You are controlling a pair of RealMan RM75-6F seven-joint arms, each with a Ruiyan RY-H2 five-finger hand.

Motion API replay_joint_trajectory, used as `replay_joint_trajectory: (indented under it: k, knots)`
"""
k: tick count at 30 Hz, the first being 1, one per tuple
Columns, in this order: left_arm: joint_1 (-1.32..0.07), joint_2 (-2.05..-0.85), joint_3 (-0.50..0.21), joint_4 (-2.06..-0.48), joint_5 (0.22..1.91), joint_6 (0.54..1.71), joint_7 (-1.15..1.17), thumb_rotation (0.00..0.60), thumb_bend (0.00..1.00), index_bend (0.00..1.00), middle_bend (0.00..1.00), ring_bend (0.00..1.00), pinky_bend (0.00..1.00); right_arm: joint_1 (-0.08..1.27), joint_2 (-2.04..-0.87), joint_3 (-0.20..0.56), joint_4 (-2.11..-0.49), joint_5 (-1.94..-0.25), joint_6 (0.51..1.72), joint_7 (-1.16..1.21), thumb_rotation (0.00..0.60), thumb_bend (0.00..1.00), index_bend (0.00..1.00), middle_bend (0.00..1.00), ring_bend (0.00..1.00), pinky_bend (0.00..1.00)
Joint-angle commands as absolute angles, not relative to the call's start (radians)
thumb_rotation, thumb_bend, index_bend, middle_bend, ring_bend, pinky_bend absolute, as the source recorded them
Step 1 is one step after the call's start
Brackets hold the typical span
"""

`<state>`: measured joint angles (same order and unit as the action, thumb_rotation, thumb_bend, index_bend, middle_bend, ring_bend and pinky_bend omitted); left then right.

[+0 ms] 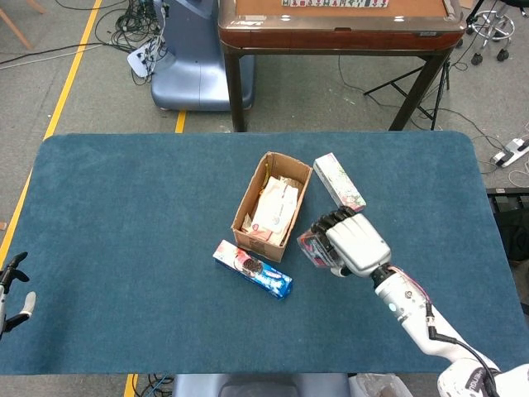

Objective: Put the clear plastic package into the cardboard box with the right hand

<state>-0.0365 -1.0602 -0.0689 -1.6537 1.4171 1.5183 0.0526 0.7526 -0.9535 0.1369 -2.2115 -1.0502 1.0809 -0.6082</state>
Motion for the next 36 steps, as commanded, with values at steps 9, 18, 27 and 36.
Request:
replay_joint_trajectory:
  k: [9,18,27,36]
  knots:
    - [-0.035,-1.060,-0.066,-1.655,1.420,1.519,0.056,0.600,0.39,0.13,0.43,0.34,0.48,0.821,-1.062,0.255,-2.165,-1.087,1.167,-0.655,0.600,0.00,0.40,0.53,0.45,0.29]
    - [-0.034,-1.059,-0.067,-1.654,1.418,1.519,0.054,0.600,0.39,0.13,0.43,0.34,0.48,0.916,-1.197,0.288,-2.044,-0.985,1.127,-0.691,0.600,0.00,0.40,0.52,0.45,0.29]
    - [-0.027,-1.055,-0.066,-1.660,1.425,1.530,0.046,0.600,0.39,0.14,0.43,0.34,0.48,0.975,-1.298,0.286,-1.909,-0.909,1.097,-0.703,0.600,0.00,0.40,0.50,0.45,0.29]
    - [-0.027,-1.051,-0.064,-1.660,1.427,1.525,0.038,0.600,0.39,0.14,0.43,0.34,0.48,0.988,-1.318,0.278,-1.852,-0.872,1.053,-0.652,0.600,0.00,0.19,0.19,0.18,0.29]
